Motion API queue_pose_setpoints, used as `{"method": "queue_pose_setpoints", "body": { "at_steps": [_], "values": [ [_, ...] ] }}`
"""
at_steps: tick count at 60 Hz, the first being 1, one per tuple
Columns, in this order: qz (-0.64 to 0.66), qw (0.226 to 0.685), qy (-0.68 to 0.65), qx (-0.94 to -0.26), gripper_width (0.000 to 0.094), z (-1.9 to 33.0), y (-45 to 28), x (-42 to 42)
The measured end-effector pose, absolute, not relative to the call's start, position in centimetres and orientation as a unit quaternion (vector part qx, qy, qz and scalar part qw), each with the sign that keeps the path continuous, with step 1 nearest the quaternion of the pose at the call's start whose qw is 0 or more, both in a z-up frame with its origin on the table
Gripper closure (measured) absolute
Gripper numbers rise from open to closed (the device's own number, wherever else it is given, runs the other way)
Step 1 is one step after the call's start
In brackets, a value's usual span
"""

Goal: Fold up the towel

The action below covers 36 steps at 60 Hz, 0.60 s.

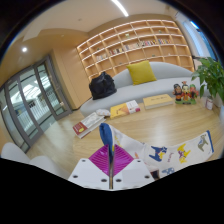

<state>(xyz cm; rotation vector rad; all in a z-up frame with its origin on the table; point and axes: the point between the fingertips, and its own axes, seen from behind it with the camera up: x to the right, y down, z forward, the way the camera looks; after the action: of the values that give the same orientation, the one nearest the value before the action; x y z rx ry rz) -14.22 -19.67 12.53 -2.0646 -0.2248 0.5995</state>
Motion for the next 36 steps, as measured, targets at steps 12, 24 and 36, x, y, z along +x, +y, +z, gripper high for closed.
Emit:
{"method": "queue_pose_setpoints", "body": {
  "at_steps": [12,24,36],
  "values": [
    [0.222,0.519,-0.045,-0.825,0.091,17.2,-15.9,-4.7],
    [0.085,0.497,0.007,-0.864,0.0856,9.2,-11.9,10.5],
    [-0.008,0.467,0.016,-0.884,0.0112,5.0,-13.0,19.8]
  ]
}}
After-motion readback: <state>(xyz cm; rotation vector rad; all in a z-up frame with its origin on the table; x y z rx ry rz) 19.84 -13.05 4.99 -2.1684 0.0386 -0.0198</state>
